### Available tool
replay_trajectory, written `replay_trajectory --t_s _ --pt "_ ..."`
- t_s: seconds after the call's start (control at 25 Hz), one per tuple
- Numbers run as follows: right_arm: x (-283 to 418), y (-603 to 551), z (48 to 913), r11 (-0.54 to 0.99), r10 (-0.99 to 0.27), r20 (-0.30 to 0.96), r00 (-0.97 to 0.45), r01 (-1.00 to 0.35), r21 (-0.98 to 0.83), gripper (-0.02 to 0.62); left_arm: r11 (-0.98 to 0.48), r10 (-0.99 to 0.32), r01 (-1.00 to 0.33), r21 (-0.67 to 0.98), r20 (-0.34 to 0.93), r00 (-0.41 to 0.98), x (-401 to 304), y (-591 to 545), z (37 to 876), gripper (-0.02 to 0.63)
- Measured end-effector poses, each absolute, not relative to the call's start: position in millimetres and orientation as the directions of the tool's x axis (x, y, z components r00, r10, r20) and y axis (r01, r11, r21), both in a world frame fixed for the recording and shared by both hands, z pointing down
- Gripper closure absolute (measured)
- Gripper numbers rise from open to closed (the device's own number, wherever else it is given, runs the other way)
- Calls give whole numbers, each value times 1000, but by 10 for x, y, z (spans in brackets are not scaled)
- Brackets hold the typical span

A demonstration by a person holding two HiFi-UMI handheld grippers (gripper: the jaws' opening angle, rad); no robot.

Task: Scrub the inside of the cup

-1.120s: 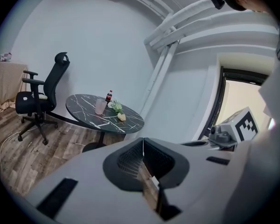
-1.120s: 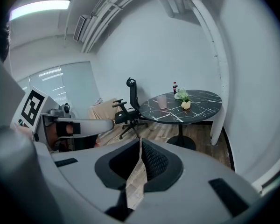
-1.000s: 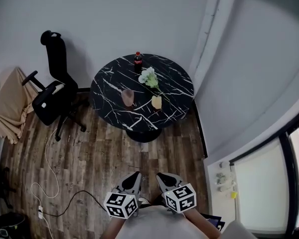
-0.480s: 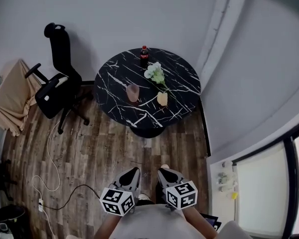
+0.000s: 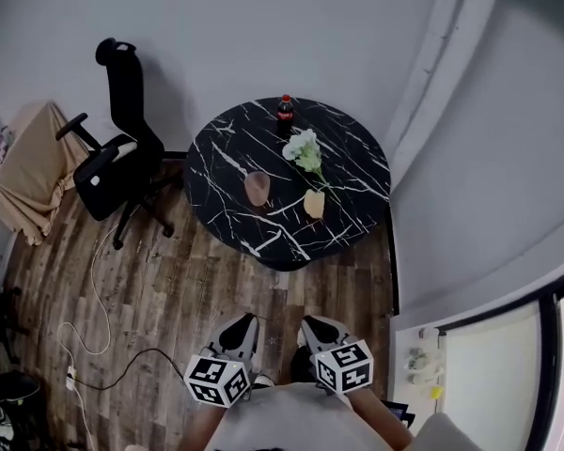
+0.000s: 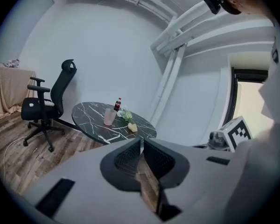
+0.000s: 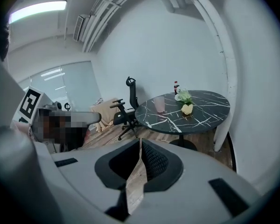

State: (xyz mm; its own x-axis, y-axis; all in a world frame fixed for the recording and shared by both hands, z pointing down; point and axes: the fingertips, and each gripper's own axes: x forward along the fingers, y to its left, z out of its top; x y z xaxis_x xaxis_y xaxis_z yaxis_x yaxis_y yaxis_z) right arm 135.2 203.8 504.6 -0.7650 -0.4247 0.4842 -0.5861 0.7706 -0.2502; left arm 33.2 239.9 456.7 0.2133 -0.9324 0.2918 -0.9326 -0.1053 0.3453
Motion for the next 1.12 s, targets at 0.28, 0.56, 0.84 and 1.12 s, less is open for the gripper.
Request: replay_trajectory --t_s 0.28,0.56,0.84,1.12 --pt "1345 1488 5048 784 -404 497 -768 -571 -245 560 -95 -925 -931 352 313 213 390 1864 4609 594" --pt "1475 908 4973 771 -434 479 -763 -590 -240 560 -83 -938 -926 367 286 197 388 1349 4499 594" --pt "1504 467 4949 793 -411 474 -779 -562 -236 560 -20 -948 -928 373 286 136 348 980 4490 594" --pt "1519 78 4975 836 -346 477 -808 -496 -234 560 44 -947 -928 369 311 79 449 662 4573 594"
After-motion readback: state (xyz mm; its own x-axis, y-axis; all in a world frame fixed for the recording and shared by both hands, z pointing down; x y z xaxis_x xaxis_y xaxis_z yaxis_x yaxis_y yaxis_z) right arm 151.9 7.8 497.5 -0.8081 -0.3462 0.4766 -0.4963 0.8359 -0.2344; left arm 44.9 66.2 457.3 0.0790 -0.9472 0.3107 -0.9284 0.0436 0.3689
